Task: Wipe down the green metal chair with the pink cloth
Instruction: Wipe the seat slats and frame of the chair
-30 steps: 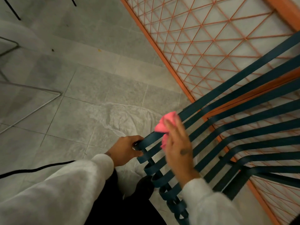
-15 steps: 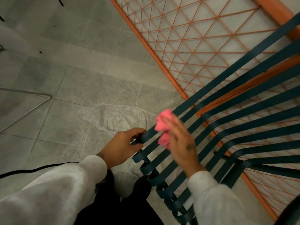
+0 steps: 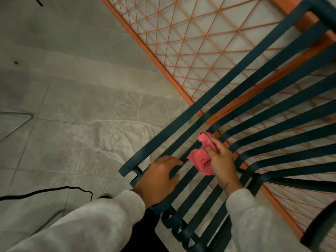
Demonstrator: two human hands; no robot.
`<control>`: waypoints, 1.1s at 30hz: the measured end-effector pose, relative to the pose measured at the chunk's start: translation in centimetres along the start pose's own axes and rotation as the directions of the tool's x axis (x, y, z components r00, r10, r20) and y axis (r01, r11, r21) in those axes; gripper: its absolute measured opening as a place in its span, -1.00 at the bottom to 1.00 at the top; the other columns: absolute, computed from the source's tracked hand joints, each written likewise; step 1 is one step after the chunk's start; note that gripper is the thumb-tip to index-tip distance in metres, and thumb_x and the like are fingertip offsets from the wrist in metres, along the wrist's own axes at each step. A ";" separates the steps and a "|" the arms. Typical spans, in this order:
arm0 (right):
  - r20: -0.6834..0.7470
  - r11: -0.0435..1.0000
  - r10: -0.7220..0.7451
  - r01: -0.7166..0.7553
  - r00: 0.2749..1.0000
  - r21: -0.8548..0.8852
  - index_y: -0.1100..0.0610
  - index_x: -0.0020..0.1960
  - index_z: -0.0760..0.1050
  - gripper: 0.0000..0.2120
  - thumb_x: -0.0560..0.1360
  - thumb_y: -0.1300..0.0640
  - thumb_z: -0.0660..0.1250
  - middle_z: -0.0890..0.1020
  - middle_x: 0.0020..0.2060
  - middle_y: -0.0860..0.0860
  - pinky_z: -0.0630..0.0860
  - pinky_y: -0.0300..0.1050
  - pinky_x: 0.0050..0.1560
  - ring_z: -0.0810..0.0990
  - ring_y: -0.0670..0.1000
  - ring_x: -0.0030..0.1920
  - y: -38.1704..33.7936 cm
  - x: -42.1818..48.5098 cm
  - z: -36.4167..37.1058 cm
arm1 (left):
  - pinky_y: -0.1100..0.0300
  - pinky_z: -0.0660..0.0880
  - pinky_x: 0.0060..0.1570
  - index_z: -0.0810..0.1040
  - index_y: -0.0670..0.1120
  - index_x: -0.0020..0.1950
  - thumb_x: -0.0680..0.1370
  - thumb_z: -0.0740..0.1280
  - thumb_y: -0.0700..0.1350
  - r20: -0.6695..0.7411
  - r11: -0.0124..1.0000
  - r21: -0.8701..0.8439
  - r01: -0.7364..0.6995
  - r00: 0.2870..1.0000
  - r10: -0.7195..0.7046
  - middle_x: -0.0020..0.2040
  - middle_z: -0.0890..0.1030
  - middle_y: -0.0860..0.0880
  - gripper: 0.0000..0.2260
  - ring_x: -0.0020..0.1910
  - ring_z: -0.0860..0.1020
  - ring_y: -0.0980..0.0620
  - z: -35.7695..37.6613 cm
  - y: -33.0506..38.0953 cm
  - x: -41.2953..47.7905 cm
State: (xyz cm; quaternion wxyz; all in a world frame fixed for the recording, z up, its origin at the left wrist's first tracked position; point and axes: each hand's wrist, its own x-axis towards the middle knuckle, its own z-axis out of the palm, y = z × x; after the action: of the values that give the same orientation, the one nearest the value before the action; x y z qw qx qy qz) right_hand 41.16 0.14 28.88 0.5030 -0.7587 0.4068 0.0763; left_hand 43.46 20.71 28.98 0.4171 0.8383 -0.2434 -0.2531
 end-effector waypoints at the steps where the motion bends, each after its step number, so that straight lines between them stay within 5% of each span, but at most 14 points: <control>1: 0.004 1.000 0.003 -0.003 1.000 -0.015 -0.20 0.35 0.43 -0.67 0.60 0.01 0.25 0.48 0.31 -0.08 0.47 0.07 0.25 0.47 0.05 0.27 0.7 0.5 0.3 | 0.32 0.39 0.28 0.54 -0.05 0.27 0.51 0.39 -0.15 0.005 0.999 0.009 0.038 0.999 -0.038 0.24 0.57 0.01 -0.67 0.22 0.51 0.11 0.7 -0.6 0.4; 8: 0.056 0.987 -0.106 0.112 0.993 -0.119 -0.14 0.38 0.43 -0.65 0.64 0.13 0.20 0.42 0.39 -0.10 0.30 -0.17 0.22 0.37 0.03 0.40 2.2 6.9 0.9 | 0.14 0.21 0.43 0.29 -0.01 0.47 0.57 0.30 -0.05 0.137 0.932 0.302 0.201 0.958 -0.251 0.50 0.25 0.04 -0.52 0.47 0.24 0.02 3.5 -6.0 2.6; 14: 0.084 0.945 -0.167 0.184 0.982 -0.270 -0.11 0.43 0.38 -0.62 0.63 0.09 0.21 0.36 0.45 -0.02 0.28 0.05 0.46 0.31 0.08 0.46 3.0 13.9 1.5 | 0.20 0.19 0.42 0.23 -0.02 0.51 0.58 0.28 -0.19 0.143 0.908 0.336 0.251 0.939 -0.313 0.53 0.19 0.03 -0.49 0.49 0.23 0.02 4.6 -8.8 2.3; 18: 0.143 0.880 -0.305 0.336 0.942 -0.336 -0.08 0.42 0.41 -0.51 0.56 0.28 0.21 0.38 0.45 -0.09 0.11 -0.55 0.32 0.33 -0.02 0.45 6.0 11.2 5.3 | 0.19 0.22 0.42 0.24 -0.03 0.50 0.56 0.29 -0.25 0.143 0.916 0.318 0.246 0.942 -0.303 0.52 0.22 0.03 -0.47 0.46 0.27 0.01 4.1 -9.3 2.4; 22: 0.319 0.684 -0.431 0.536 0.844 -0.495 -0.16 0.50 0.25 -0.35 0.50 0.19 0.39 0.38 0.43 -0.12 0.56 -0.11 0.20 0.53 0.00 0.20 9.1 4.4 9.2 | 0.19 0.22 0.41 0.26 -0.02 0.50 0.56 0.28 -0.27 0.150 0.921 0.276 0.274 0.934 -0.323 0.49 0.29 -0.01 -0.48 0.43 0.32 0.00 3.9 -9.0 2.3; 26: 0.531 0.545 -0.433 0.681 0.728 -0.489 -0.21 0.46 0.29 -0.40 0.52 0.12 0.41 0.42 0.41 -0.15 0.52 0.02 0.26 0.50 -0.03 0.26 9.8 5.3 8.3 | 0.24 0.23 0.38 0.28 0.03 0.48 0.56 0.26 -0.31 0.137 0.915 0.271 0.300 0.928 -0.345 0.48 0.29 0.04 -0.47 0.42 0.33 0.02 3.6 -9.3 2.2; 30: 0.386 0.642 -0.417 0.568 0.823 -0.515 -0.18 0.06 0.60 -0.82 0.53 -0.18 0.32 0.61 0.07 -0.09 0.58 -0.01 0.04 0.60 0.01 0.09 5.6 10.1 4.3 | 0.18 0.25 0.43 0.26 0.05 0.49 0.56 0.28 -0.28 0.174 0.916 0.278 0.289 0.923 -0.344 0.50 0.27 0.03 -0.46 0.44 0.31 0.02 3.6 -10.3 2.2; 33: 0.161 0.782 -0.264 0.309 0.951 -0.541 -0.11 0.26 0.53 -0.76 0.62 0.04 0.24 0.57 0.24 -0.03 0.49 0.12 0.26 0.54 0.07 0.25 4.1 14.6 2.5 | 0.20 0.26 0.40 0.28 0.04 0.48 0.56 0.28 -0.27 0.175 0.927 0.258 0.271 0.931 -0.321 0.48 0.30 0.02 -0.48 0.42 0.33 0.01 3.6 -10.6 2.0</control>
State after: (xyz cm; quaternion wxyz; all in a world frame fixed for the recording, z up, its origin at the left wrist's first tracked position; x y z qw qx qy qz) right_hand 48.67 -6.39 17.15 0.2791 -0.9219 0.2267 0.1438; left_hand 44.77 23.08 17.95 0.2454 0.8758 -0.1845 -0.3724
